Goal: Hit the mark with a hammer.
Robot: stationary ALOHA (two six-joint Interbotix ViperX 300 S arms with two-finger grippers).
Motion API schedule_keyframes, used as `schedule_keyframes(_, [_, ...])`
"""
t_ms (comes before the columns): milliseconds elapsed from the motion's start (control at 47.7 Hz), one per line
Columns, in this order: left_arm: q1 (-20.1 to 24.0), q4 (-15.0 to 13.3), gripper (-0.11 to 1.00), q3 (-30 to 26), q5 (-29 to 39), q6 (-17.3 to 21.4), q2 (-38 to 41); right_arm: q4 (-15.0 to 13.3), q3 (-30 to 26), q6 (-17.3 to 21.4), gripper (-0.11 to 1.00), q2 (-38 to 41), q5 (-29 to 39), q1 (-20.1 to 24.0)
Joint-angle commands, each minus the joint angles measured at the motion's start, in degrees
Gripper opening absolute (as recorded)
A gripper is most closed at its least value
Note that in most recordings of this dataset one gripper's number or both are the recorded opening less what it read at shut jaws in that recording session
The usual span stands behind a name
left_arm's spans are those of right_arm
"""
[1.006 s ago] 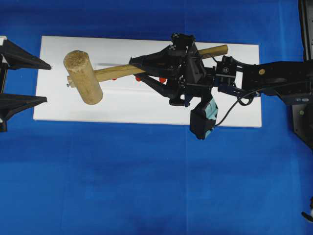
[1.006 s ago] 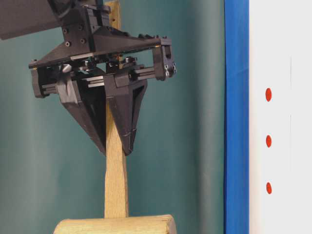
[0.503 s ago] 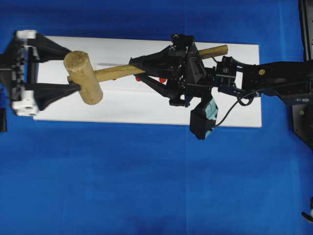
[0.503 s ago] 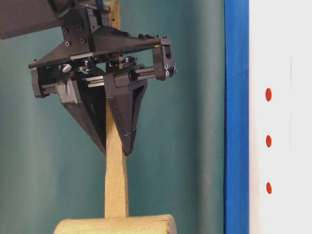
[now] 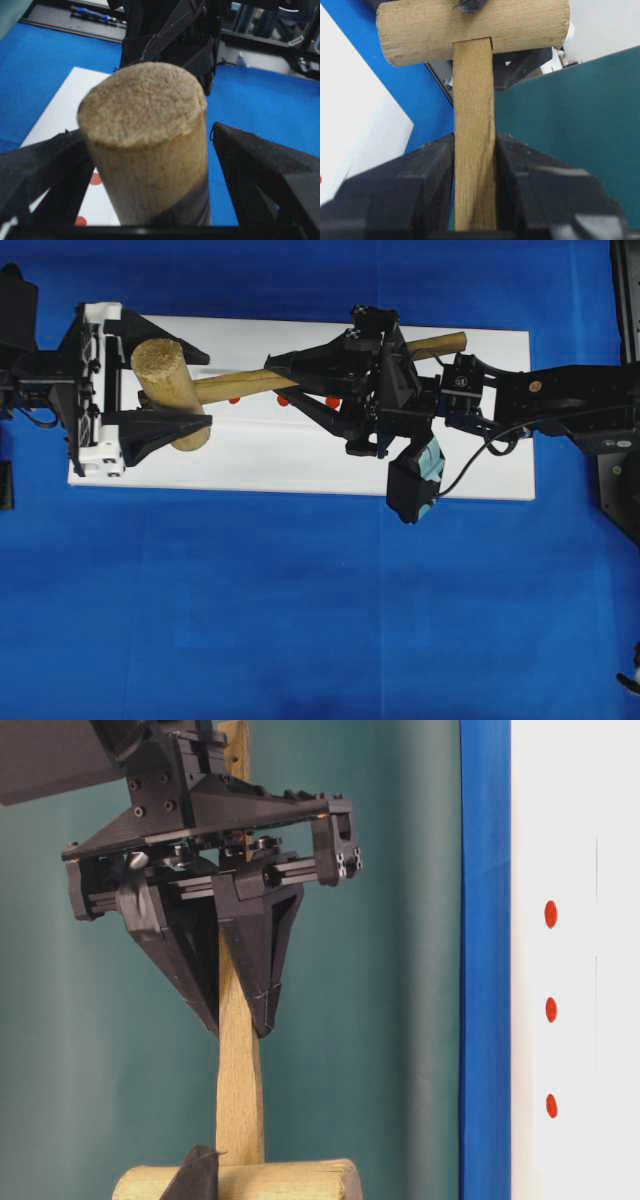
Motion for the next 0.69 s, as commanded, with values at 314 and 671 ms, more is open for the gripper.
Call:
schedule_keyframes(314, [-0.2, 0.0, 0.43, -1.5, 0.2, 0.1, 0.1, 0.7, -2.1, 1.1, 0.1, -2.0, -0.4, 0.1])
schedule_keyframes(671, [-0.2, 0.0, 0.44, -1.1, 0.4, 0.3, -0.3, 1.3, -2.7, 2.8, 0.1, -2.0, 2.8, 0.1])
